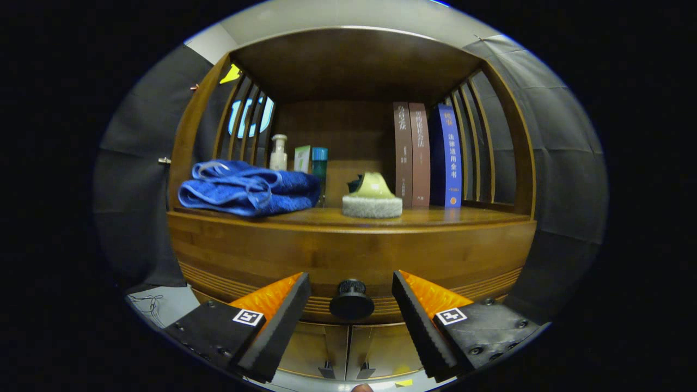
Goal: Pull open the drawer, take out the items inside it, and place them on the countertop above the cabinet.
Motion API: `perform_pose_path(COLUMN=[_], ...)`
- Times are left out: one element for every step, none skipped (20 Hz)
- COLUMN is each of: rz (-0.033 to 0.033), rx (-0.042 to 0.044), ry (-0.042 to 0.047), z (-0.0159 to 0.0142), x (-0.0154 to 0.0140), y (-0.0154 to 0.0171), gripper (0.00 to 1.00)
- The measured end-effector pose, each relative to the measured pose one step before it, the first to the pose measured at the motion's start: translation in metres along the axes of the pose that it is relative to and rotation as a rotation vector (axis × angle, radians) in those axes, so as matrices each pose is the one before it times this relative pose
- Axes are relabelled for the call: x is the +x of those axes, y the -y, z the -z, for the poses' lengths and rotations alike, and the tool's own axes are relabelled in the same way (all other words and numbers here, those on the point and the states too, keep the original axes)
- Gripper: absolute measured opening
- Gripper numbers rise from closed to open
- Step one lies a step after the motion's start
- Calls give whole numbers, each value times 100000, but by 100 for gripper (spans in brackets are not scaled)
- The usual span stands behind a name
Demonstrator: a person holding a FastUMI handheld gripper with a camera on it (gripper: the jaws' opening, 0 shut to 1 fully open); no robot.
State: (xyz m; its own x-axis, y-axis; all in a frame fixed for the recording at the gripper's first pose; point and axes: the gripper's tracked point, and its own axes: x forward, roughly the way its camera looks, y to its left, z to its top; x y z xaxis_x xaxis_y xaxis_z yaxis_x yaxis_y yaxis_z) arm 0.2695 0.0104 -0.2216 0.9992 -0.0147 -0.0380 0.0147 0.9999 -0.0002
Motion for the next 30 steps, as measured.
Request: perform_pose_path(rz=[-417, -188, -262, -450, -484, -424, -411, 237, 326, 162, -26, -113, -265, -43, -122, 127, 8, -312, -109, 373, 741, 538, 525, 90, -139, -32, 1, 6, -23, -193], rx=[-80, 152, 799, 915, 736, 478, 143, -600, -837, -717, -461, -394, -298, -415, -104, 405, 1001, 1494, 1309, 838, 386, 624, 753, 920, 646, 82, -500, -928, -888, -700], ry=[-361, -741, -944, -648, -417, -231, 7, 412, 506, 993, 1176, 832, 540, -55, -445, -607, -536, -233, 148, 330, 287, 256, 183, 144, 319, -84, 133, -106, -27, 274], z=[-807, -840, -897, -778, -835, -854, -956, -1070, -1089, -1233, -1152, -1103, -905, -722, -606, -443, -463, -445, -479, -628, -557, -560, -531, -431, -442, -265, -123, -24, 75, -28], x=[-861, -920, -1010, -1043, -1033, -1049, -1096, -1054, -1238, -1143, -1185, -1157, -1157, -1051, -1097, -1058, -899, -787, -803, -777, -736, -627, -604, -612, -557, -431, -420, -388, -448, -296], y=[-36, -3, 0, -84, -37, -24, -99, 122, 88, 47, -43, -134, -95, -127, -134, -76, -197, -190, -99, 50, 303, 177, 75, 89, 90, 60, 117, 112, 11, -10], gripper=[99, 99, 99, 99, 99, 99, 99, 99, 99, 99, 99, 99, 99, 99, 99, 99, 99, 99, 99, 99, 99, 98, 99, 99, 99, 99, 99, 99, 99, 99])
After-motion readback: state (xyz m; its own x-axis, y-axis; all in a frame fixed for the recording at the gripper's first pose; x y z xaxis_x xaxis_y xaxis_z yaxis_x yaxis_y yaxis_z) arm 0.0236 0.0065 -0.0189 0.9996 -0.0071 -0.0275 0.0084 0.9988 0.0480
